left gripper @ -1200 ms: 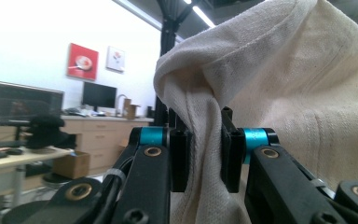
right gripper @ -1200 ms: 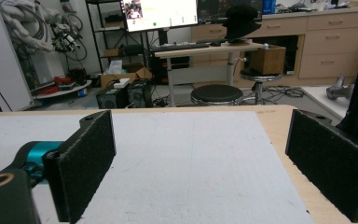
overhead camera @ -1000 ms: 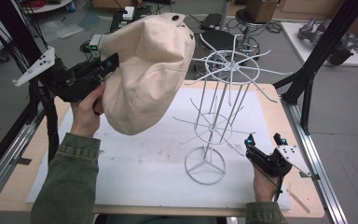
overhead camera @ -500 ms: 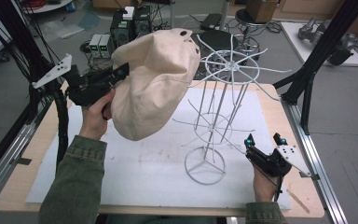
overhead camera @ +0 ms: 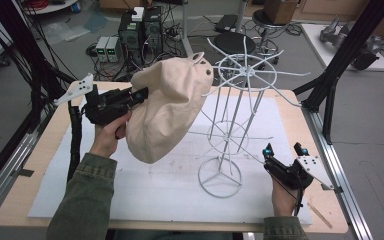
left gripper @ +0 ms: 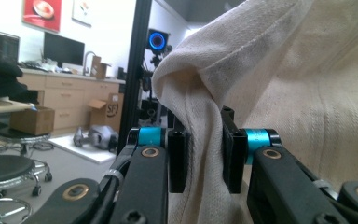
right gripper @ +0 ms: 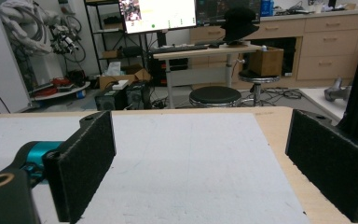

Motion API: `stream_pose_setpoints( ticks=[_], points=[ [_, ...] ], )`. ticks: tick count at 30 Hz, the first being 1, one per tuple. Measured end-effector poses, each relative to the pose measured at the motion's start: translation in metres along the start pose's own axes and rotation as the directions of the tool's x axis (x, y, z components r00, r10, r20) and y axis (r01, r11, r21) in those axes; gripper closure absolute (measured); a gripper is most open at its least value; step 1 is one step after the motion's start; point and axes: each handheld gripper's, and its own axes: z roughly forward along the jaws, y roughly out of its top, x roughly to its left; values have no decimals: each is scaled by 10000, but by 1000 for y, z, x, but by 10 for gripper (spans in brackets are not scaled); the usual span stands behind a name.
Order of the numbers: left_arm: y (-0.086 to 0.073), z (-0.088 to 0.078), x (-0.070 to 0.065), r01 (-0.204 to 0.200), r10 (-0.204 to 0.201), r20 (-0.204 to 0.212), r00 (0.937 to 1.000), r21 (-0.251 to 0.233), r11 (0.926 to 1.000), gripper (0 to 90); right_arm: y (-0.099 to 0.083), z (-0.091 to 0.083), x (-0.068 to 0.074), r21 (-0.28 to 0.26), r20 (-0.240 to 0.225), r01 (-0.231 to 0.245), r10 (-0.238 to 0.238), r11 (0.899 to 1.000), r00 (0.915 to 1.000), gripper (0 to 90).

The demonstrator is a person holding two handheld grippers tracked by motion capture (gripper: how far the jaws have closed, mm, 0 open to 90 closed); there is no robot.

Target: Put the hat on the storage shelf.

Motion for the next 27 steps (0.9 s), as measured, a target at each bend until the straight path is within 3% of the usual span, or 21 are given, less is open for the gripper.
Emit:
stream_pose_setpoints(
  ticks=[7,17,23,27],
  points=[
    [-11,-2,1,162,-162,-27,9999,91,9998,757,0,-1,0,-14,0,-28,28,10000,10000,75],
    [-9,-4,2,207,-208,-80,9998,-71,9998,739,0,-1,0,-8,-29,2,-2,10000,10000,75],
    [-7,-7,3,340,-341,-233,9991,-71,9994,699,0,-1,0,6,-32,-14,14,10000,10000,75],
    [-6,-8,3,419,-423,-387,9984,-108,9991,612,0,-1,1,-9,5,-35,35,10000,10000,75]
  ],
)
